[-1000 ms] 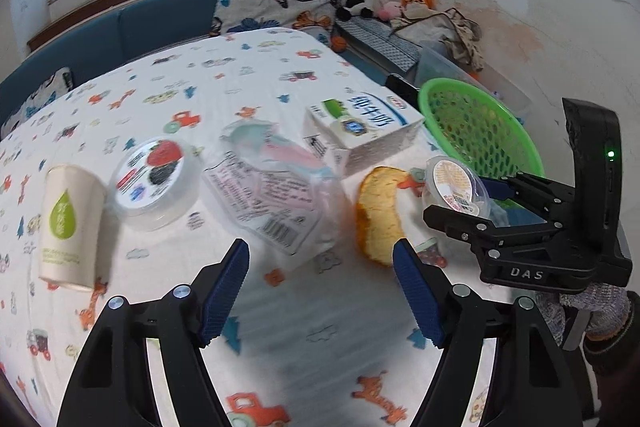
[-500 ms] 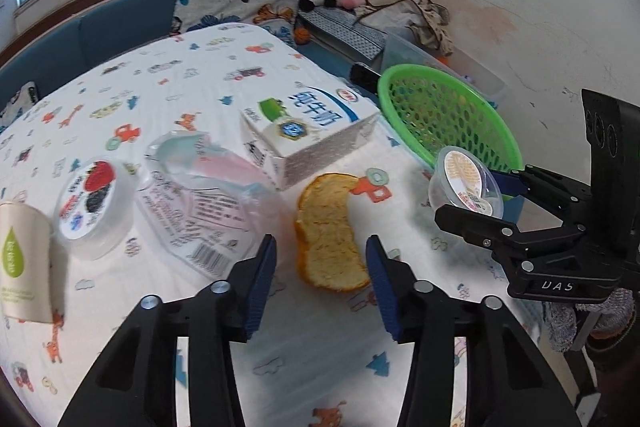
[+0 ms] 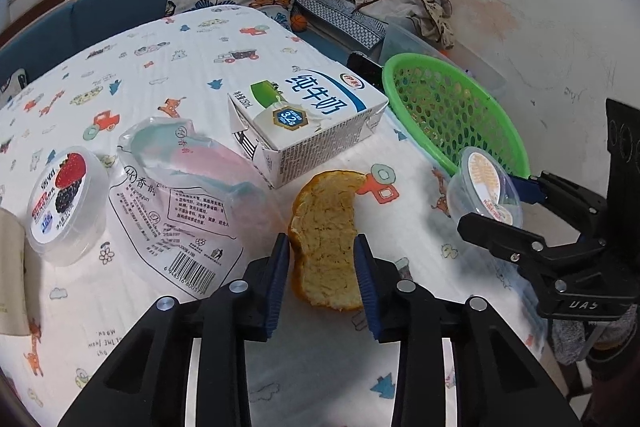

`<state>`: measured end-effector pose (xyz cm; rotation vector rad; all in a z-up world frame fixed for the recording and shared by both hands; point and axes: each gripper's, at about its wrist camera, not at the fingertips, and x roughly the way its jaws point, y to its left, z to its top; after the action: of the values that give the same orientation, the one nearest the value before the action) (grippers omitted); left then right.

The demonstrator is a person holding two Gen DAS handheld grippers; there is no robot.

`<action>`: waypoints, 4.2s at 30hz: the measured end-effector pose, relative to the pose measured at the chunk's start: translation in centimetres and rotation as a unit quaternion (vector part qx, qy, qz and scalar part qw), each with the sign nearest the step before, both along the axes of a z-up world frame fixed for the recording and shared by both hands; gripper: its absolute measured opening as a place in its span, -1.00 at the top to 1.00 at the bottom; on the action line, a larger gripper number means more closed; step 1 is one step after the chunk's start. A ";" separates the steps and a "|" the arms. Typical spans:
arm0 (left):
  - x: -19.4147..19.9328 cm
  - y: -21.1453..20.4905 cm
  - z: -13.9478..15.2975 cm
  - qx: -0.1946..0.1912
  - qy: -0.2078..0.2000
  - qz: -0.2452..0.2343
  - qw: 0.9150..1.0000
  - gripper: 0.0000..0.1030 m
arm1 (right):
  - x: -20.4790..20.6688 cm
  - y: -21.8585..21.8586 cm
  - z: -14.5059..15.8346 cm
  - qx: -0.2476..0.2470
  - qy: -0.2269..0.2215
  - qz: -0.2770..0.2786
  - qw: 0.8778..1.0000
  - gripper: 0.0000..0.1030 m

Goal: Collect trash
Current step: 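Grasp the bread slice with the left tool, then drop the pudding cup into the green basket with the right tool while the left drops the bread slice, then move both tools back toward the paper cup and plastic bag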

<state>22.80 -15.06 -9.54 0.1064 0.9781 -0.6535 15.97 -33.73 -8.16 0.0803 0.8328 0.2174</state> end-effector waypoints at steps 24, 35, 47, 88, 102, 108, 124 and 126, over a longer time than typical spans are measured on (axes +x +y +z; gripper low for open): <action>-0.5 -0.4 -0.8 0.032 0.007 0.022 0.999 0.54 | -1.4 -1.4 0.2 0.010 -0.008 -0.017 1.000 -0.35; -0.5 -0.8 -1.1 0.030 0.016 0.032 0.999 0.79 | -1.5 -1.7 0.2 0.013 -0.009 -0.024 1.000 -0.34; -1.8 -1.3 2.7 0.004 -0.024 0.019 1.000 0.87 | -1.8 -4.3 1.2 0.013 -0.020 -0.057 0.998 -0.35; 1.9 -18.9 7.2 0.021 -0.068 -0.103 0.992 0.87 | -2.9 -17.7 0.5 -0.004 -0.006 -0.183 0.983 -0.49; 2.4 -24.9 4.6 0.055 -0.048 -0.131 0.989 0.87 | -4.3 -18.5 -0.1 0.009 -0.005 -0.187 0.982 -0.53; 2.8 -25.9 4.4 0.045 -0.044 -0.132 0.989 0.34 | -4.8 -18.8 0.0 0.010 -0.006 -0.189 0.982 -0.53; 0.3 -17.5 7.1 0.012 -0.076 -0.071 0.995 -0.25 | -5.6 -16.3 1.0 0.013 -0.018 -0.166 0.986 -0.54; 0.2 -15.4 7.3 0.009 -0.076 -0.048 0.996 -0.33 | -5.5 -15.6 1.3 0.013 -0.022 -0.159 0.987 -0.56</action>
<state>22.96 -30.41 -2.23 0.2173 0.8359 -0.7154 10.51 -49.29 -6.82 0.2302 0.7621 -0.0714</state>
